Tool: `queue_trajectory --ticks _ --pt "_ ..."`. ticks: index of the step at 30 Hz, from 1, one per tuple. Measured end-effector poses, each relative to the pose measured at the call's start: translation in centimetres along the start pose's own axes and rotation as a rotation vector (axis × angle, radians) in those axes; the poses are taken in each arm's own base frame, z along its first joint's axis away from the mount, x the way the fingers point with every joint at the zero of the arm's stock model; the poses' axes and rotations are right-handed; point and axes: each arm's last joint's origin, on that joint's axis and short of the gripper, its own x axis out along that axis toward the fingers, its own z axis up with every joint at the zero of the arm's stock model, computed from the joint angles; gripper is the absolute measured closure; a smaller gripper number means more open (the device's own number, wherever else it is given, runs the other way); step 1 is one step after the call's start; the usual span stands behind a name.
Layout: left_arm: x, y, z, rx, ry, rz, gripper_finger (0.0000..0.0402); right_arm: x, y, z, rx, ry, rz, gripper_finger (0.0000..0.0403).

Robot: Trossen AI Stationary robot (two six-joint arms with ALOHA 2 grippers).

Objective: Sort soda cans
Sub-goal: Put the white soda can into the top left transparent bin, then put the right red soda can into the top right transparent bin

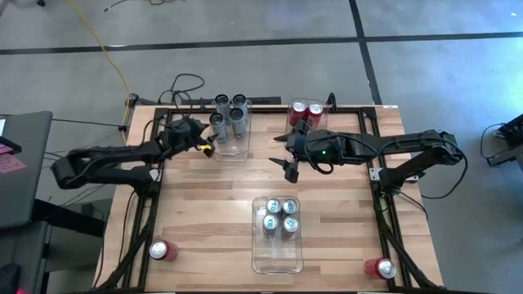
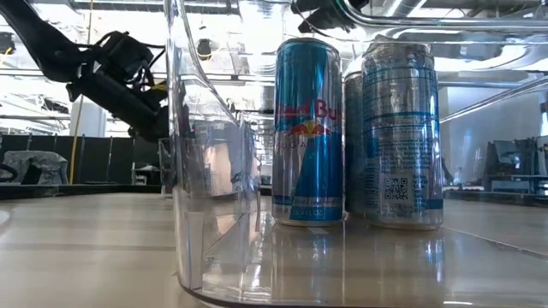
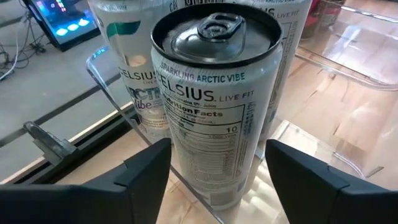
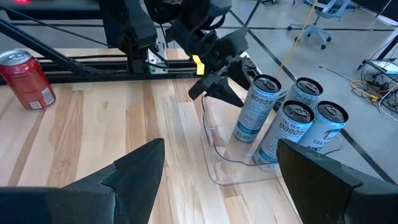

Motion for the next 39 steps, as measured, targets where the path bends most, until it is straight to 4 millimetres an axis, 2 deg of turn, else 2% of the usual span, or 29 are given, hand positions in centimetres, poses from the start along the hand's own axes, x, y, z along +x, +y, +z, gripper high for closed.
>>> queue_trajectory --ticks 13,20,25,31,36,39 --pt "1.4 -0.1 -0.4 -0.016 -0.016 0.007 0.0229 0.0 0.0 0.0 -0.003 0.004 0.000 0.0075" --pt "2.9 0.1 -0.9 -0.037 -0.036 0.021 0.0238 0.0 0.0 0.0 -0.002 0.002 0.000 0.0075" --pt "3.0 0.0 -1.2 -0.023 -0.025 0.014 0.0239 0.0 0.0 -0.1 -0.005 0.010 0.000 0.0075" --pt "1.4 0.0 -0.1 0.001 -0.046 -0.010 0.0239 0.0 0.0 -0.3 0.004 0.034 0.001 0.0075" --pt "-1.4 0.1 1.2 0.004 -0.090 -0.025 0.0237 -0.2 0.2 -0.6 0.008 0.063 0.008 0.0075" --pt "-3.4 0.1 2.0 -0.010 -0.140 -0.045 0.0227 -1.1 0.2 -0.8 0.037 0.101 0.014 0.0075"
